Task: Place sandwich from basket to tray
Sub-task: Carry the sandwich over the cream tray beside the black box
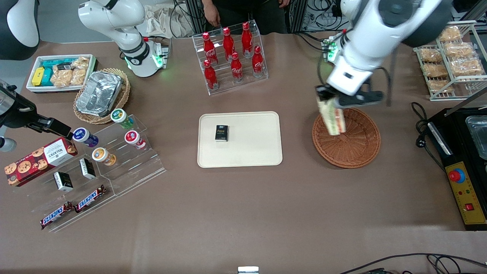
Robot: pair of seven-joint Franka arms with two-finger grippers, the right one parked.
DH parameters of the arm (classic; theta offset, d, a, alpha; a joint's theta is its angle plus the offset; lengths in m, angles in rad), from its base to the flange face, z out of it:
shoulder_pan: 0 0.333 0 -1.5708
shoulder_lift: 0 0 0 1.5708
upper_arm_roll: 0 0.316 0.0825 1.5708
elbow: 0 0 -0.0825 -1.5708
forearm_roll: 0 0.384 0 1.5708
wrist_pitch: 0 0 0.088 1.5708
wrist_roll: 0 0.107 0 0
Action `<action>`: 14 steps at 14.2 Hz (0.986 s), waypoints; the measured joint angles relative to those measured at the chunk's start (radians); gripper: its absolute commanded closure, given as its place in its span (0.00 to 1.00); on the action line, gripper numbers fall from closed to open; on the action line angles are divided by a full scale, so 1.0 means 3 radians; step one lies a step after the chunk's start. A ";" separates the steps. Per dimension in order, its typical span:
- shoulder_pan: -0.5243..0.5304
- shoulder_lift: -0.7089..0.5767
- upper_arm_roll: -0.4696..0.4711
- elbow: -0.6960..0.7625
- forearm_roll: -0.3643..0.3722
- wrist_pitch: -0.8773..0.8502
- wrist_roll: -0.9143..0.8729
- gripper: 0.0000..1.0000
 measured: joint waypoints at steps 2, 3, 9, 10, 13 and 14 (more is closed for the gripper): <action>-0.0139 0.0079 -0.0100 -0.0009 0.0010 0.0142 0.0001 1.00; -0.0226 0.0138 -0.0110 -0.0019 0.0012 0.0222 -0.0001 1.00; -0.0618 0.0627 -0.0115 -0.0459 0.0178 0.1184 -0.0025 1.00; -0.0665 0.0723 -0.0115 -0.0558 0.0220 0.1382 -0.0037 1.00; -0.0739 0.0989 -0.0113 -0.0780 0.0316 0.1875 -0.0042 1.00; -0.0756 0.1084 -0.0113 -0.0817 0.0320 0.2011 -0.0045 1.00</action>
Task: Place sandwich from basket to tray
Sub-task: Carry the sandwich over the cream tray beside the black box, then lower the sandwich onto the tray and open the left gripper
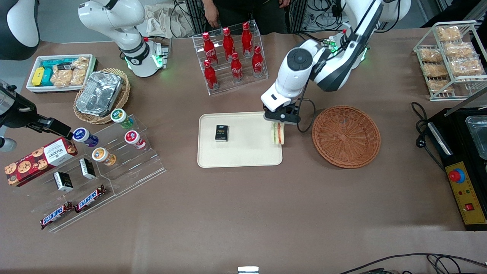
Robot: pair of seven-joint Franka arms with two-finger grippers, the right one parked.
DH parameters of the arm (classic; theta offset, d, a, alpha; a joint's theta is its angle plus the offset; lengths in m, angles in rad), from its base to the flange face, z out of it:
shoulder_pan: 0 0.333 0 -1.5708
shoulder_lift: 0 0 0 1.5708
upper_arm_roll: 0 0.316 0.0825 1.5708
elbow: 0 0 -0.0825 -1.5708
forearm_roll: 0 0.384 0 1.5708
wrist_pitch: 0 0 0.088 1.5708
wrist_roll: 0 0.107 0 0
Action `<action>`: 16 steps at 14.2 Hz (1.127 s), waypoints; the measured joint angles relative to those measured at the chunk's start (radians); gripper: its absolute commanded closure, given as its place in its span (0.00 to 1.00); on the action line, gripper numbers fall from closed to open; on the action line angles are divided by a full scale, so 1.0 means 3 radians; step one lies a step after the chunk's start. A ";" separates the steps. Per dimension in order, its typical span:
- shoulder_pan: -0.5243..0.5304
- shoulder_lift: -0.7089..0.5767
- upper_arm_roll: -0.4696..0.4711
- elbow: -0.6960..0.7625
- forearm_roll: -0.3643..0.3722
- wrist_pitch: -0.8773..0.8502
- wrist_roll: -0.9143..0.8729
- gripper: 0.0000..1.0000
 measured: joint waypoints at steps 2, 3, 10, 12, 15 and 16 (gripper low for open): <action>-0.0060 0.0190 0.0019 -0.0017 0.0011 0.0224 -0.0061 1.00; -0.0115 0.0271 0.0059 -0.0017 0.0035 0.0323 -0.0109 1.00; -0.0361 0.0596 0.0271 -0.0004 0.0069 0.0616 -0.0321 0.94; -0.0390 0.0617 0.0303 0.0001 0.0070 0.0616 -0.0327 0.00; -0.0389 0.0622 0.0332 0.0025 0.0070 0.0624 -0.0353 0.00; -0.0388 0.0618 0.0337 0.0059 0.0070 0.0629 -0.0384 0.00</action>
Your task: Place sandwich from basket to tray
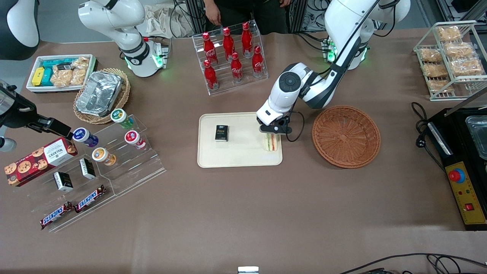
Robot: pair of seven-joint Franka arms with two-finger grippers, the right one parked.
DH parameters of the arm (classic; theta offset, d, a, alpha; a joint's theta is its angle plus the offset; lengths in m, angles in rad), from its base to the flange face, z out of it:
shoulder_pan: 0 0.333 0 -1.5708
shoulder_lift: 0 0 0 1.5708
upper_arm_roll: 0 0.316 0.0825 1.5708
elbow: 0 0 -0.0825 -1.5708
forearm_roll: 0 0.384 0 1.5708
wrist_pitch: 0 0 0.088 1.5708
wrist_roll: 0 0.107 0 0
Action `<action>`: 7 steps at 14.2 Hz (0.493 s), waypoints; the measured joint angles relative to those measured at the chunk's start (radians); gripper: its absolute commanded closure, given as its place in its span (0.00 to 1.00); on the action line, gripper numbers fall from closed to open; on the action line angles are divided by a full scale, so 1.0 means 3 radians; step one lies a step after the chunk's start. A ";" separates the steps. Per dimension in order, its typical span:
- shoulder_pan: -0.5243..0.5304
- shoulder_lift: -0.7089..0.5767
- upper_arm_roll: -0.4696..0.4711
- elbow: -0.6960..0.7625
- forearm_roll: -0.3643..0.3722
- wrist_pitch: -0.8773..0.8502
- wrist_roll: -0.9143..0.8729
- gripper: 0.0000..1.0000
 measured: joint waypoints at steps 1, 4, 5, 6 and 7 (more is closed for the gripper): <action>0.0003 -0.0019 0.0008 0.0050 0.0000 -0.0010 -0.0042 0.00; 0.0070 -0.0286 0.0105 0.0265 0.0001 -0.0248 -0.0125 0.00; 0.0114 -0.0428 0.0124 0.0350 0.0005 -0.0445 -0.0124 0.00; 0.0148 -0.0587 0.0146 0.0447 0.0026 -0.0694 -0.0122 0.00; 0.0162 -0.0741 0.0186 0.0546 0.0081 -0.0933 -0.0106 0.00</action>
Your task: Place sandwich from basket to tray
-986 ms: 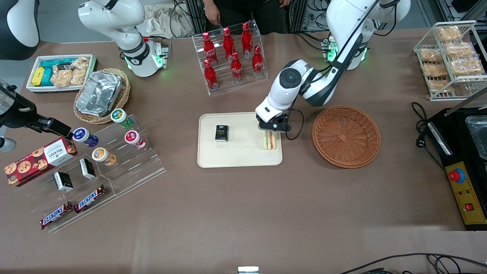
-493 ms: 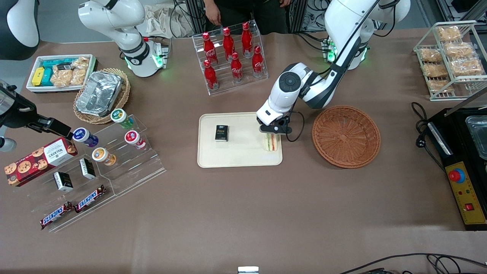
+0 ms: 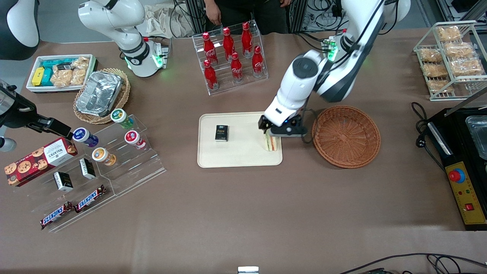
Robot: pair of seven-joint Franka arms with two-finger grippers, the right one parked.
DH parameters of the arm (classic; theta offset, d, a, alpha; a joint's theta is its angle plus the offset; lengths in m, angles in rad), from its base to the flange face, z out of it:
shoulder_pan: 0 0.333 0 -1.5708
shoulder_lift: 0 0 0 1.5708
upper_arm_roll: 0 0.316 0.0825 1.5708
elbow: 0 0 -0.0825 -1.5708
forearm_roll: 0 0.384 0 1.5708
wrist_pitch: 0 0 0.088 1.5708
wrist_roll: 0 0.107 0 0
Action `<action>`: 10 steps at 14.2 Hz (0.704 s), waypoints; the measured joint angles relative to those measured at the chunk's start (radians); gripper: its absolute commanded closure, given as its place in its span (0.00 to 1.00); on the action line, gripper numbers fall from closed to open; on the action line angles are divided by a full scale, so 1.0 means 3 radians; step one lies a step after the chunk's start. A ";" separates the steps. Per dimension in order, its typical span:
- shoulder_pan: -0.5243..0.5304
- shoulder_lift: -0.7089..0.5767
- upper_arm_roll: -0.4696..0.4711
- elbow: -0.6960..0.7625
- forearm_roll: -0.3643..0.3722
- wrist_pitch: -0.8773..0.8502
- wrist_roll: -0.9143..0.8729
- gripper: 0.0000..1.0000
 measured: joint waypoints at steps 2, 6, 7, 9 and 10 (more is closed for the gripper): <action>0.0034 -0.0241 0.0098 0.0186 0.0120 -0.0308 0.0062 0.00; 0.0274 -0.0447 0.0155 0.0310 0.0165 -0.0525 0.0351 0.00; 0.0358 -0.0490 0.0157 0.0320 0.0164 -0.0655 0.0493 0.00; 0.0563 -0.0605 0.0162 0.0341 0.0127 -0.0973 0.0833 0.00; 0.0667 -0.0674 0.0167 0.0344 0.0090 -0.1097 0.1010 0.00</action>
